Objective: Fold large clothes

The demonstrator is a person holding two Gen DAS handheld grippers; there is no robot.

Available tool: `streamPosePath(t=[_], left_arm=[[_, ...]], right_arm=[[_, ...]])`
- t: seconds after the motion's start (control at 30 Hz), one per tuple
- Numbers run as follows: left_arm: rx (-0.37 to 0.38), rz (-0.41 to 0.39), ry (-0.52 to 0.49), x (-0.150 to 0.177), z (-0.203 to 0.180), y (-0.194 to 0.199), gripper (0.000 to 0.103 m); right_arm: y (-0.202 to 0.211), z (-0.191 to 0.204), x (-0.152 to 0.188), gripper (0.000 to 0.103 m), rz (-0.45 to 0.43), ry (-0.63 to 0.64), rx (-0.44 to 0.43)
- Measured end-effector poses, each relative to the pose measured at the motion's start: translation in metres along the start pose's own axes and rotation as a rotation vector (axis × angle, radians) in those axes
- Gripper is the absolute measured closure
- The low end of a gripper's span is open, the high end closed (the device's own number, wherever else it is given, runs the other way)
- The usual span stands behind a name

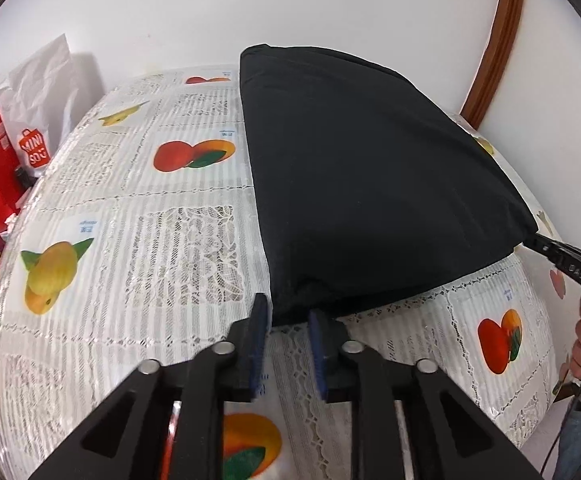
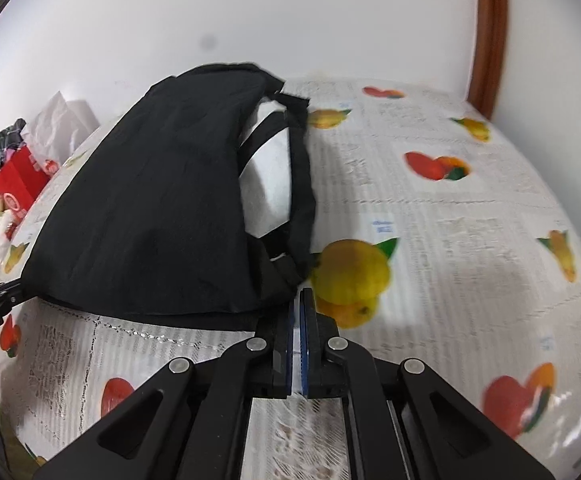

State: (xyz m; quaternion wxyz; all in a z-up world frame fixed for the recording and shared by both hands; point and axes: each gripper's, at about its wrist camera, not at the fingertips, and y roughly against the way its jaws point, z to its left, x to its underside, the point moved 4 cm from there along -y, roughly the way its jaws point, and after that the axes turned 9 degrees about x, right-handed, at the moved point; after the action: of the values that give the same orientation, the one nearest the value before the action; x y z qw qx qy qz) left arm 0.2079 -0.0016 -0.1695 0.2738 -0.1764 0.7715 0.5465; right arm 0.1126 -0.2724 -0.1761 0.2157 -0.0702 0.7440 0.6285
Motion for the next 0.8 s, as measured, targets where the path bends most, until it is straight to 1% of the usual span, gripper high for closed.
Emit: streamPosePath(t=[0.03,0.1,0.17,0.23,0.33,0.5,0.7,0.77,0.8], left_arm=[[-0.004,-0.003,-0.001,0.0,-0.001,0.003,0.074],[-0.018,-0.017,-0.003,0.001,-0.006,0.011,0.063],[-0.02,-0.034,-0.004,0.002,-0.009,0.02,0.06],[-0.019,-0.046,0.002,0.003,-0.014,0.03,0.057],[-0.026,-0.07,0.002,0.004,-0.021,0.046,0.051],[-0.067,-0.119,-0.012,0.009,-0.034,0.076,0.038],[-0.092,-0.163,-0.013,0.017,-0.047,0.111,0.029],[-0.097,-0.175,-0.014,0.021,-0.051,0.12,0.028],[-0.098,-0.182,-0.015,0.023,-0.054,0.125,0.026]], right_arm=[[0.005,-0.002,0.0,0.098,0.001,-0.011,-0.006],[0.015,-0.006,0.0,0.096,-0.001,-0.03,-0.005],[0.026,-0.009,0.0,0.089,-0.009,-0.044,0.002],[0.041,-0.011,0.0,0.075,-0.027,-0.058,0.014],[0.064,-0.01,0.0,0.064,-0.056,-0.06,0.04],[0.099,-0.007,0.007,0.053,-0.073,-0.049,0.056],[0.148,0.003,0.021,0.044,-0.121,-0.006,0.121],[0.163,0.004,0.025,0.038,-0.139,-0.012,0.123],[0.168,0.004,0.026,0.032,-0.144,-0.014,0.122]])
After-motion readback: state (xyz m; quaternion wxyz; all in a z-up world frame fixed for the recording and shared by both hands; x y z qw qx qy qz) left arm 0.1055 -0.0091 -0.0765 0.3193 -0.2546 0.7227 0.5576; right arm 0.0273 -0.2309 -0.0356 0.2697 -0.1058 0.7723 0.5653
